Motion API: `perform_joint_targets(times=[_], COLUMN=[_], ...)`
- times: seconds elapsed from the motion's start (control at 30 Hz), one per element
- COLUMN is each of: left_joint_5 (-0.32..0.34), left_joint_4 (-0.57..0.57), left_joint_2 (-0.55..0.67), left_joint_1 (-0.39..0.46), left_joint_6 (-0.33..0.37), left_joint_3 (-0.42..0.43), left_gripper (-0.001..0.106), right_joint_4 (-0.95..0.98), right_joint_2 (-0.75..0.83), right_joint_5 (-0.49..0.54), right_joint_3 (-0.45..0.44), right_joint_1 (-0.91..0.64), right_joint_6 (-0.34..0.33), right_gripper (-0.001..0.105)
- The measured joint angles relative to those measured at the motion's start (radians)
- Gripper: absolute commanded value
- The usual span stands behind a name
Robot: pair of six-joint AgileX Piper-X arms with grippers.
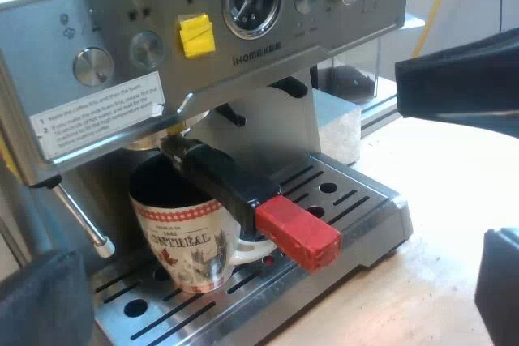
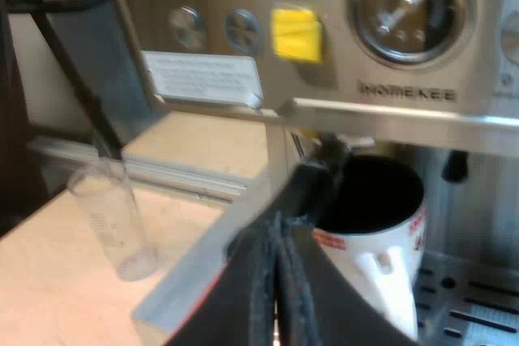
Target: Place mug into machine
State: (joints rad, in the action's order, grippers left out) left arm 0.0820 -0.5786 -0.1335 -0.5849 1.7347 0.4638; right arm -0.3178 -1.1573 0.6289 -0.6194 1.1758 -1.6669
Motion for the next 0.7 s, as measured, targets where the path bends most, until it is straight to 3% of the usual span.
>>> perform_joint_targets(times=[0.1, 0.3, 0.47, 0.7], left_joint_5=[0.035, 0.089, 0.088, 0.088], left_joint_4=[-0.003, -0.012, -0.015, -0.018], left_joint_2=[0.0, 0.0, 0.0, 0.002], left_joint_1=[0.0, 0.0, 0.0, 0.0], left_joint_6=[0.0, 0.0, 0.0, 0.0], left_joint_3=[0.017, 0.026, 0.031, 0.062], left_gripper=[0.098, 0.098, 0.098, 0.098], right_joint_4=[-0.008, -0.008, -0.016, -0.016], right_joint_2=[-0.03, -0.167, -0.282, -0.344], right_joint_5=[0.065, 0.188, 0.201, 0.203], right_joint_3=[-0.032, -0.183, -0.273, -0.33], right_joint_1=[0.017, 0.017, 0.006, -0.031], right_joint_6=[0.002, 0.005, -0.021, -0.021], right_gripper=[0.0, 0.0, 0.0, 0.0])
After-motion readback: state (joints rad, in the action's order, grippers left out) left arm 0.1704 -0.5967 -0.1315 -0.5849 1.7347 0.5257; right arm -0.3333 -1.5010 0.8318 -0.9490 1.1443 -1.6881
